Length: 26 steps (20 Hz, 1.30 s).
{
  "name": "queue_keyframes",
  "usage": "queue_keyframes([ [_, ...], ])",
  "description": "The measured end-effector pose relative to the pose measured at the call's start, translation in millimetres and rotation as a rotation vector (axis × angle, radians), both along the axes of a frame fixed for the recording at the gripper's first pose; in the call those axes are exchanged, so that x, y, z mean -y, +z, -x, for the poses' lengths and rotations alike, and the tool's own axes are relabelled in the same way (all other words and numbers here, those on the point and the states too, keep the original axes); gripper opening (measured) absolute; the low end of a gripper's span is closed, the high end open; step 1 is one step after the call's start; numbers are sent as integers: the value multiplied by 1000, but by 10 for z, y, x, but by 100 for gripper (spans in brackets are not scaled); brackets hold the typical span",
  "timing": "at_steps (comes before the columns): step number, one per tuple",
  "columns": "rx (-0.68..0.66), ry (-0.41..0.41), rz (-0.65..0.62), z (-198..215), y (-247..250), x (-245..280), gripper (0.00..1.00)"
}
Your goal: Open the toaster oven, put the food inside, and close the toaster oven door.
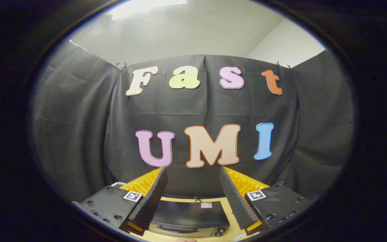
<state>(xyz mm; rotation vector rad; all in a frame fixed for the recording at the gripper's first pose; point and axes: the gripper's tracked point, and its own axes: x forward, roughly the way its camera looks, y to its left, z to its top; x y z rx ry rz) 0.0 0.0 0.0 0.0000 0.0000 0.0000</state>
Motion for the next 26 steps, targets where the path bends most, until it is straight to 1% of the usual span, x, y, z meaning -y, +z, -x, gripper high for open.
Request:
queue_keyframes([
  [4, -23, -1, 11, -1, -35, -63, 97],
  [13, -21, 12, 7, -25, -27, -128, 97],
  [17, -39, 8, 2, -69, -173, -134, 97],
  [21, -100, -16, 15, -175, -651, -123, 97],
  [26, -231, -39, 61, -314, -1559, -160, 97],
])
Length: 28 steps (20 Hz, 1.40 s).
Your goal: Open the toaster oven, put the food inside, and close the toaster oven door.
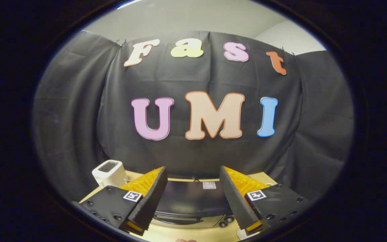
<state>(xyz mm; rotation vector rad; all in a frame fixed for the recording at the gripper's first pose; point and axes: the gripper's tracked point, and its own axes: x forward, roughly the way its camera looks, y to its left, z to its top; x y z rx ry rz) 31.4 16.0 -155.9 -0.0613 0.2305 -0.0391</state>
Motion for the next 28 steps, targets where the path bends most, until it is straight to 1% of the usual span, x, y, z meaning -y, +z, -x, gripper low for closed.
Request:
queue_keyframes([
  [2, -56, -4, 15, -27, -366, -43, 97],
  [6, -157, 23, -6, -18, -997, -236, 97],
  [12, -275, 30, 3, 99, -1608, -388, 98],
  [14, -280, 36, 5, 116, -1682, -417, 98],
  [16, -280, 17, -19, 124, -1678, -378, 97],
  [19, -276, -2, -92, 166, -1731, -374, 98],
  [21, -285, 7, -80, 231, -1766, -348, 98],
  [22, -268, 8, -78, 225, -1765, -330, 98],
  [25, -279, 1, -99, 287, -1752, -304, 98],
  [28, -278, 15, -92, 376, -1755, -310, 98],
])
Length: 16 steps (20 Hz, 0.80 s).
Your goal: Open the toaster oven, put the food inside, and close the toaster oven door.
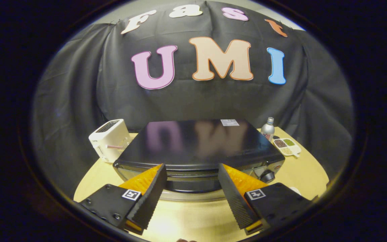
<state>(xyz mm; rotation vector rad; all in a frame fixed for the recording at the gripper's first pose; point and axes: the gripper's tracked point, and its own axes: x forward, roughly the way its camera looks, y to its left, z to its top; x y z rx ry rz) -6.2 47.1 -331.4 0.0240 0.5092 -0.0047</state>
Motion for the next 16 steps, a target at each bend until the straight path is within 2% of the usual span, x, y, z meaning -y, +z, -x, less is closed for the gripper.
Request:
queue_keyframes([
  [16, -109, 12, 19, 894, -257, 57, 98],
])
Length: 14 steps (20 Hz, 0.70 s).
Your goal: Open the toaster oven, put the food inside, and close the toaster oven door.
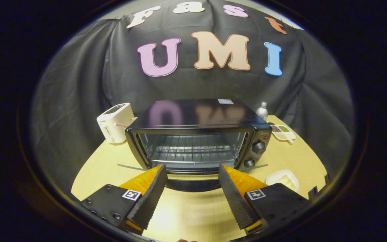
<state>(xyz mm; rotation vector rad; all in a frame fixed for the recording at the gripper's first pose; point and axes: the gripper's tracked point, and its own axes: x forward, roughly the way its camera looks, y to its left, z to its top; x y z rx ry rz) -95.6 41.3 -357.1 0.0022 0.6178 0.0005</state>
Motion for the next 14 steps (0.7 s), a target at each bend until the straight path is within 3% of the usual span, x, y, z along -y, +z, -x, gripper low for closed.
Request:
queue_keyframes([
  [14, -175, 8, 17, 592, -472, 36, 98],
])
